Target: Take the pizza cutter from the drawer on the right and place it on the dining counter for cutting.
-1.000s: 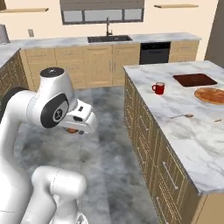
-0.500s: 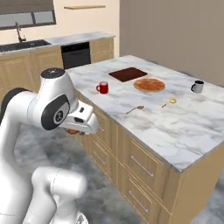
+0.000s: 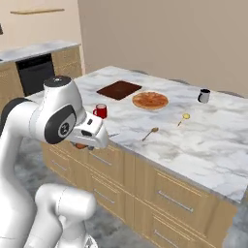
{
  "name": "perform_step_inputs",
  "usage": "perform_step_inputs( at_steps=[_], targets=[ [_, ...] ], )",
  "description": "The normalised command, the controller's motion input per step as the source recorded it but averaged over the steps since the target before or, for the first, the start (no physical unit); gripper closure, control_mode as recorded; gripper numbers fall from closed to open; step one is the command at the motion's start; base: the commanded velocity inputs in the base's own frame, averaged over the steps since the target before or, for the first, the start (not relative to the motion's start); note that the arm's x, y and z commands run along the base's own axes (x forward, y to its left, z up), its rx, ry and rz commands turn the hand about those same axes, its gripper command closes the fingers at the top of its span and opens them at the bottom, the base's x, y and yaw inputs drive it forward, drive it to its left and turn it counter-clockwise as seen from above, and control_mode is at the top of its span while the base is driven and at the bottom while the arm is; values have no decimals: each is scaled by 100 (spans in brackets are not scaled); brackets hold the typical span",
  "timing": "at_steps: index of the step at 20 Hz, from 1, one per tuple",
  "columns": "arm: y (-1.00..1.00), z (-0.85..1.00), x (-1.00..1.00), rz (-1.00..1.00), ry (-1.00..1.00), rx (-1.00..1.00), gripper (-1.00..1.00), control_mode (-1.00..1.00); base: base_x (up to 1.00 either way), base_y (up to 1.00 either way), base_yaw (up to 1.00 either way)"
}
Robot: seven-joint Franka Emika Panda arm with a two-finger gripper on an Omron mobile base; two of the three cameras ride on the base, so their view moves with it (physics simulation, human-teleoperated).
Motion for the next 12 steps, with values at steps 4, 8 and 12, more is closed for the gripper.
perform_step_inputs(
  at_steps=[4,8,12],
  targets=[
    [0,0,0,0,0,0,100,100,93,89,-49],
    [0,0,0,0,0,0,100,100,96,62,-45],
    [0,0,0,0,0,0,100,100,83,11,-29]
  ],
)
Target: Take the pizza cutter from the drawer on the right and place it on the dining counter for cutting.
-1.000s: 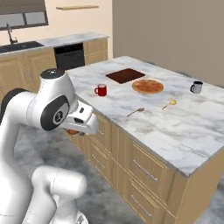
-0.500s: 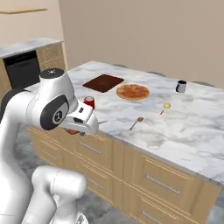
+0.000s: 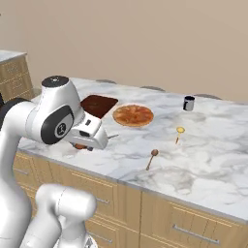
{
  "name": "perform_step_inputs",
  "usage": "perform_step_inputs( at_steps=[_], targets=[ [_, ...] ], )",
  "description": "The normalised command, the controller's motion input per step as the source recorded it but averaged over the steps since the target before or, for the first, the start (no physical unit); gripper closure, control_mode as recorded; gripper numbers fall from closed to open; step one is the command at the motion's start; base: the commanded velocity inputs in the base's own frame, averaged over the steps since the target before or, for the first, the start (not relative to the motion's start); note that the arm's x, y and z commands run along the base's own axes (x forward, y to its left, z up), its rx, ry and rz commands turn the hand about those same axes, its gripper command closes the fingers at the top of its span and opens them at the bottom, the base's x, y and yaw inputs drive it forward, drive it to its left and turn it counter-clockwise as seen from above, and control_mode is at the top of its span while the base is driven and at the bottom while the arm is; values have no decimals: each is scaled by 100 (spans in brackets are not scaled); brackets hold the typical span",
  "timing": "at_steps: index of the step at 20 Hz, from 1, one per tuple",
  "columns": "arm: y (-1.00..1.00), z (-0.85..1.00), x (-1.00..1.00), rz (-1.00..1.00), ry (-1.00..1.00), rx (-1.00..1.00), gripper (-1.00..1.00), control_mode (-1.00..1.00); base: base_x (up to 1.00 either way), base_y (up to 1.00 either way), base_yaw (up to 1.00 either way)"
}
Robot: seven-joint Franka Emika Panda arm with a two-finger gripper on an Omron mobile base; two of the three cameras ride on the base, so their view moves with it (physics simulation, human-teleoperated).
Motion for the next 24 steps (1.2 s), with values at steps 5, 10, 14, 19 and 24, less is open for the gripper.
perform_step_inputs(
  at_steps=[5,10,14,19,24],
  targets=[
    [0,0,0,0,0,0,100,100,54,-33,-15],
    [0,0,0,0,0,0,100,100,26,25,-37],
    [0,0,0,0,0,0,100,100,17,71,-45],
    [0,0,0,0,0,0,100,100,53,47,-6],
    [0,0,0,0,0,0,100,100,70,-20,5]
  ],
)
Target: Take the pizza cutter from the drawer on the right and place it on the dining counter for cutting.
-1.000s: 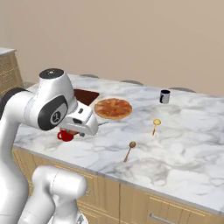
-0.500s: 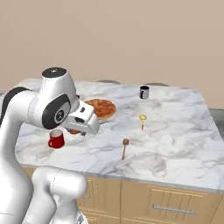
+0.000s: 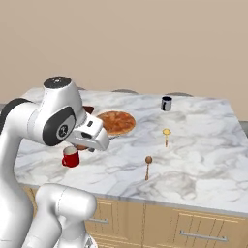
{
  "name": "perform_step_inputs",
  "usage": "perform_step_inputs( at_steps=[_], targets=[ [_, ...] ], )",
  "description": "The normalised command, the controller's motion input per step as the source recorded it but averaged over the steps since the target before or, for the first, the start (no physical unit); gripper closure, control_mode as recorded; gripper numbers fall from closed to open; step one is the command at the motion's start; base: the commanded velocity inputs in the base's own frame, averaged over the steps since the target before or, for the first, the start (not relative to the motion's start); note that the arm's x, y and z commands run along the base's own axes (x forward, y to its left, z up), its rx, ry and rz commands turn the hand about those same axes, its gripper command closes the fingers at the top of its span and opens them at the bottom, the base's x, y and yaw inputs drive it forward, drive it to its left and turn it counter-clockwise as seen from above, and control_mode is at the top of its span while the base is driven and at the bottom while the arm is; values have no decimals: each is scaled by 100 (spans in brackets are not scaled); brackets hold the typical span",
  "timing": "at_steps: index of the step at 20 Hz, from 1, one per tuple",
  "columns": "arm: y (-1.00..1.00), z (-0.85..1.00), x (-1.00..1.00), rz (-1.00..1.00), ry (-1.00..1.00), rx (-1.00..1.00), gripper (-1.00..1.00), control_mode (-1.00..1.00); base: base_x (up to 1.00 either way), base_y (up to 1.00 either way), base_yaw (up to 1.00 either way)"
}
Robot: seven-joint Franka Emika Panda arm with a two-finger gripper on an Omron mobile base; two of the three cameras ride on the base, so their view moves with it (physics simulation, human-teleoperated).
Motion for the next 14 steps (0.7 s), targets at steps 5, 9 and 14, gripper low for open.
perform_step_inputs(
  at_steps=[5,9,14],
  targets=[
    [0,0,0,0,0,0,100,100,92,-15,20],
    [0,0,0,0,0,0,100,100,77,-2,6],
    [-7,-4,80,0,0,2,100,-100,18,0,0]
  ],
)
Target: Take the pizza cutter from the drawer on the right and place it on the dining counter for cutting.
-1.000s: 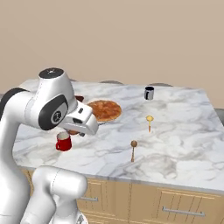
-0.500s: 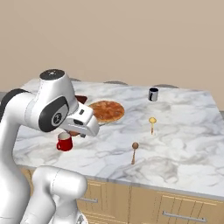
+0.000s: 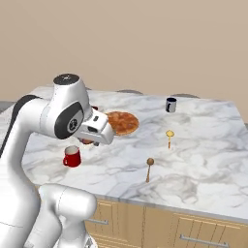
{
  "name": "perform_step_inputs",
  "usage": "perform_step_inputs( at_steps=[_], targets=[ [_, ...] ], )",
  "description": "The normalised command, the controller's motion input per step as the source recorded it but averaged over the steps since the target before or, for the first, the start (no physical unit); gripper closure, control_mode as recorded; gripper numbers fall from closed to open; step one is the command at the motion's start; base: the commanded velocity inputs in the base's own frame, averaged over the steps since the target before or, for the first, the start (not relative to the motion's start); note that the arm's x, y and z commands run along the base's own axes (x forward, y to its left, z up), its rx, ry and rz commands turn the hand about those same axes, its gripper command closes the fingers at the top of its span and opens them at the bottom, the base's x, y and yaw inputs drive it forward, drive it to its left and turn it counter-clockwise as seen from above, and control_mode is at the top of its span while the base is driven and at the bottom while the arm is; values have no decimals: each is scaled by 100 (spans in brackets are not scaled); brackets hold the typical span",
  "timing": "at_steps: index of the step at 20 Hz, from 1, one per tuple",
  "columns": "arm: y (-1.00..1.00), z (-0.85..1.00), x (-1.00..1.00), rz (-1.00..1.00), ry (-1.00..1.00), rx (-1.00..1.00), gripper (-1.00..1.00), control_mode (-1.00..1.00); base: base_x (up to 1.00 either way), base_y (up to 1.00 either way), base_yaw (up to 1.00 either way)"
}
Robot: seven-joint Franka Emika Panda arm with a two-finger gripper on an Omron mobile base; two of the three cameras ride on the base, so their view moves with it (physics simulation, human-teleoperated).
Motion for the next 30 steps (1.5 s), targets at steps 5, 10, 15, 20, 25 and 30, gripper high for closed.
perform_step_inputs(
  at_steps=[5,10,15,20,25,30],
  targets=[
    [-30,-18,100,0,1,3,100,-100,0,0,0],
    [-8,-37,100,0,0,0,100,-100,0,0,0],
    [0,-63,96,0,0,0,100,-100,0,0,0],
    [0,-60,86,0,0,0,100,-100,0,0,0],
    [0,-47,82,0,0,0,100,-100,0,0,0],
    [-4,-50,45,0,1,0,100,-100,0,0,0]
  ],
)
